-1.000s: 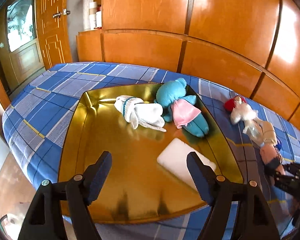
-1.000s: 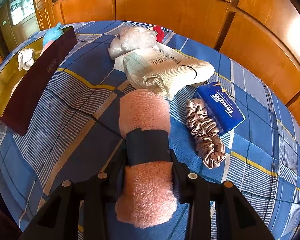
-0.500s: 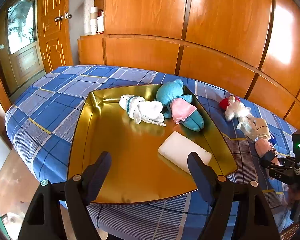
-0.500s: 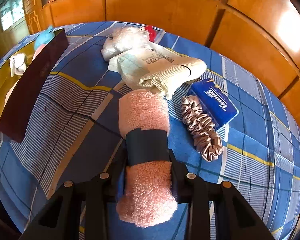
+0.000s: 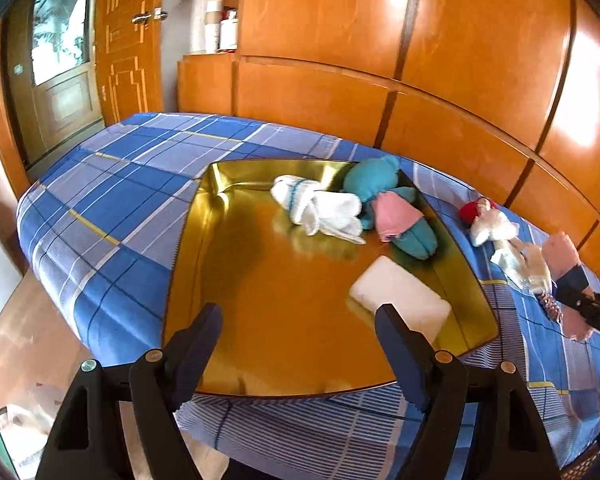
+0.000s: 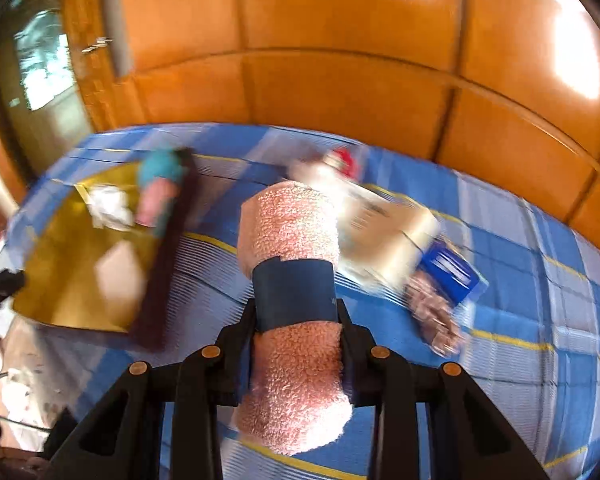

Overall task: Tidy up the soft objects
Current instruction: 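Carry the pink fuzzy roll into the gold tray and open the right tool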

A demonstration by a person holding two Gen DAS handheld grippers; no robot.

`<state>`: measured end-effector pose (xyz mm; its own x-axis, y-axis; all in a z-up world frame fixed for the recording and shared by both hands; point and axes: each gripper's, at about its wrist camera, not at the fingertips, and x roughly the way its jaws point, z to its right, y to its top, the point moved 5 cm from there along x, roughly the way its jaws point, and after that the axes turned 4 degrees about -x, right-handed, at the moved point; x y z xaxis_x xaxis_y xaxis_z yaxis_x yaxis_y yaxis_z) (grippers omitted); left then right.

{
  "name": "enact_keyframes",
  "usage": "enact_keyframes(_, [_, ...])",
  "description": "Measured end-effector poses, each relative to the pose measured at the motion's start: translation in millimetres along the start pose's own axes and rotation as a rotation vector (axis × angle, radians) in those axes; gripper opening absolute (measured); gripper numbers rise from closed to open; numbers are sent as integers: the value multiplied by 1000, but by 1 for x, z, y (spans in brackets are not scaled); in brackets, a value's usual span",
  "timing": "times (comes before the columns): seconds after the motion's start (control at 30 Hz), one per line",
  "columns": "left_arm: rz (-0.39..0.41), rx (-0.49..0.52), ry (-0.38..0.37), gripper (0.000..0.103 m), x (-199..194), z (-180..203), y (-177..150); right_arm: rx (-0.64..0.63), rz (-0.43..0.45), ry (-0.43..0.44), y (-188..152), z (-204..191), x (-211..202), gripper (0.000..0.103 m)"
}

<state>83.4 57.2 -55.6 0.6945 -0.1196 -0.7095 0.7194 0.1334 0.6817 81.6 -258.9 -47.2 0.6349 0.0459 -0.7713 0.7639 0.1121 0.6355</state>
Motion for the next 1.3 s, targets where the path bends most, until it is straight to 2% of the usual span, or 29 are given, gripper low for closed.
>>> enact_keyframes(0.27, [21,-33,18,79,-6,-17,6,-157,-14,210,51,-106,40,34])
enact_keyframes(0.37, [20,-36,21,79,-5,-22,7,-198,-52,247,65,-141,66,34])
enact_keyframes(0.5, [10,-37,36,79,-2,-26,6,-252,-130,219,70,-172,108,34])
enact_keyframes(0.6, [5,-40,43,79,0,-29,5,-254,-212,188,66,-177,139,36])
enact_keyframes(0.67, [4,-42,41,79,0,-30,5,-235,-229,174,64,-175,148,39])
enact_keyframes(0.87, [5,-32,39,79,0,-27,4,-209,-207,192,60,-168,140,44])
enact_keyframes(1.3, [15,2,38,79,-10,-15,3,-172,-103,179,68,-162,102,44])
